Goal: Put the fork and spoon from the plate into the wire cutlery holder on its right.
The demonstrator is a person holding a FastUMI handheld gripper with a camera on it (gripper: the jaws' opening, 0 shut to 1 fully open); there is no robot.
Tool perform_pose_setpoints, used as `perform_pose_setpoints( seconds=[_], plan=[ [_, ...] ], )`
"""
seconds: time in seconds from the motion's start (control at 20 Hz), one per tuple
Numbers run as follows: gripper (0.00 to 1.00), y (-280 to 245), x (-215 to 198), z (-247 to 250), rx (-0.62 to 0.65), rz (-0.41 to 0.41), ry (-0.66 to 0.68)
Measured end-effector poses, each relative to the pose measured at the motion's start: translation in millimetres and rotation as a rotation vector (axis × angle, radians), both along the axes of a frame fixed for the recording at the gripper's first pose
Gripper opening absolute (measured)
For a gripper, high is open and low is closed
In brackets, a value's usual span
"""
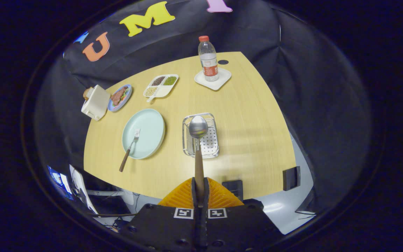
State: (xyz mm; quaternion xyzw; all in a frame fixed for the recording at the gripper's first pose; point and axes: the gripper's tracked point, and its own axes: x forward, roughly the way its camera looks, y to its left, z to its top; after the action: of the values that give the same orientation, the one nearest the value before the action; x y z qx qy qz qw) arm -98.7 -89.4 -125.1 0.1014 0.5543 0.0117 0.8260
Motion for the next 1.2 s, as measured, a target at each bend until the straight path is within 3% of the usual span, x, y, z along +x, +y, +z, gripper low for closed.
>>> perform_pose_setpoints(
  seconds=[0.15, 0.4, 0.45, 0.6, 0.7, 0.9, 1.2],
  plan=[
    [0.0, 0, 5, -6, 0.018, -0.032, 0.016],
    [0.14, 4, 31, 4, 0.073, -0.085, -0.054],
    [0.24, 5, 34, 8, 0.074, -0.089, -0.074],
    [0.85, 13, 45, 22, 0.05, -0.084, -0.161],
    [0.94, 26, 49, 31, 0.036, -0.079, -0.207],
    [0.95, 73, 53, 35, 0.059, -0.064, -0.263],
    [0.95, 168, 46, -1, 0.07, 0.035, -0.221]
  ],
)
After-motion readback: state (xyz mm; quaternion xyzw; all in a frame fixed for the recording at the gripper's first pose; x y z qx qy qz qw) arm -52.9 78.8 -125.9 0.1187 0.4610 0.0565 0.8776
